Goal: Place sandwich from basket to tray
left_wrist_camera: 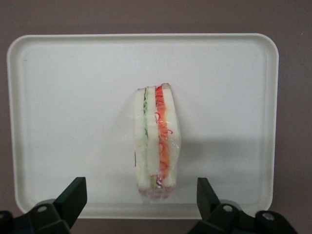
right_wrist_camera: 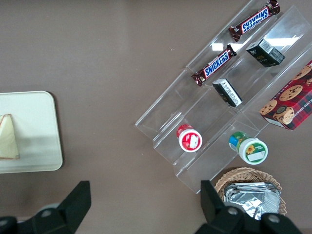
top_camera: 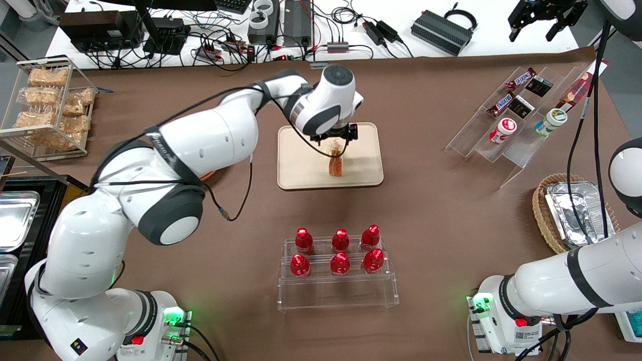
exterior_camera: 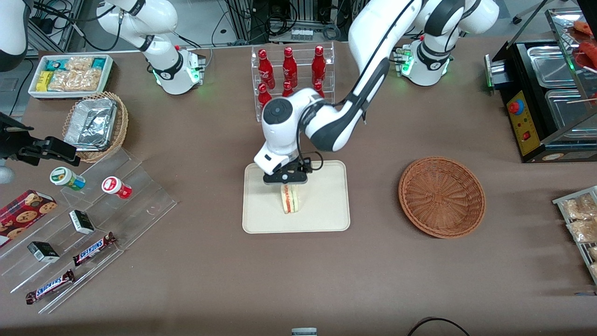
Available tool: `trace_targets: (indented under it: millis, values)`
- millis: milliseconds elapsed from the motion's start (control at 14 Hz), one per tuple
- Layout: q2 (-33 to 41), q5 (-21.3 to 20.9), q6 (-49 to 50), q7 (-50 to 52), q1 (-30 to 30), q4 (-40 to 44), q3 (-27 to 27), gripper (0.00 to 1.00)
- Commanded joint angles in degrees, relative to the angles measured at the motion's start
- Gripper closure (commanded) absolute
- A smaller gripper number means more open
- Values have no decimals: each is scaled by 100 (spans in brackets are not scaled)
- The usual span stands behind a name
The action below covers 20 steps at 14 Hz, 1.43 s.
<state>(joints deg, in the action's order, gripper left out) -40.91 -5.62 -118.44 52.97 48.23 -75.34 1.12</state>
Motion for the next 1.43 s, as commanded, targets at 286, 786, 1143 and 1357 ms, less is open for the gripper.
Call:
trace_targets:
  millis: [286, 786, 1143, 1357]
  values:
    - [1513, 34, 1743, 320, -743, -165, -42, 1]
    - [2788, 34, 2412, -705, -2053, -867, -33, 1]
    - [3308, 307, 2852, -2323, -3089, -1009, -33, 1]
    - [3650, 456, 3282, -3351, -3713, -1105, -33, 1]
